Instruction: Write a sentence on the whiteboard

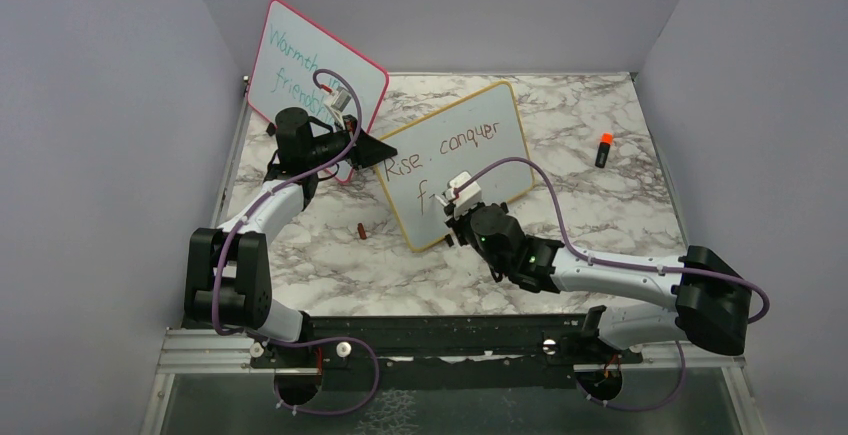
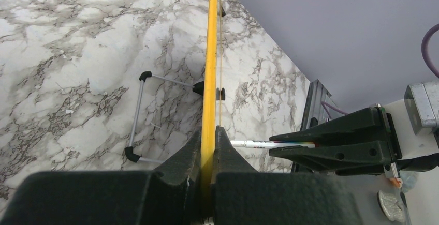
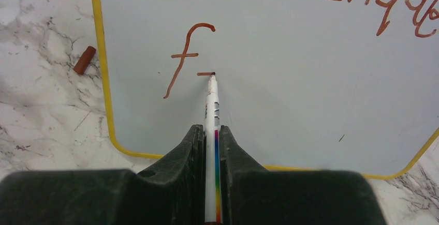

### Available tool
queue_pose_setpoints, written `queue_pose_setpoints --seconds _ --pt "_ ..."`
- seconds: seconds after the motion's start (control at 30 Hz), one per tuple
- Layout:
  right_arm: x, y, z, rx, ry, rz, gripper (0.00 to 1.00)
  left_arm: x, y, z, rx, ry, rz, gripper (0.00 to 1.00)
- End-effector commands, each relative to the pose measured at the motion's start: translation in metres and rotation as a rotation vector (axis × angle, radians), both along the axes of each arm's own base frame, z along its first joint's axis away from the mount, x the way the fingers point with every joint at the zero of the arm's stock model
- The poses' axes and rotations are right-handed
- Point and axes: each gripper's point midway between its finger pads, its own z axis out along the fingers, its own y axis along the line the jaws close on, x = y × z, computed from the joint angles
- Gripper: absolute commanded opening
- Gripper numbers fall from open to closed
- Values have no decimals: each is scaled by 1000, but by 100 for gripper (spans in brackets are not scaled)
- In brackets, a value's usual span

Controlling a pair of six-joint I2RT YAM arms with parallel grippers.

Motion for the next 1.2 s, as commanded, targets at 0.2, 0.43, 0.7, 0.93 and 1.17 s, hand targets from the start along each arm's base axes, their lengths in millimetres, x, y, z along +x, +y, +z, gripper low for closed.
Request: queue_pose_setpoints --seconds 0.2,0.43,0.7,0.93,1.17 --pt "14 3 26 45 -70 -45 1 0 4 -5 7 12 6 0" --pt "13 14 33 63 -83 5 0 0 4 -5 7 11 6 0" --pt "4 25 27 36 -48 88 0 0 4 -5 6 12 5 0" --pt "-1 20 13 -1 -2 91 1 0 4 -4 6 11 6 0" --pt "-3 12 14 15 -1 73 0 -1 4 -4 6 11 5 0"
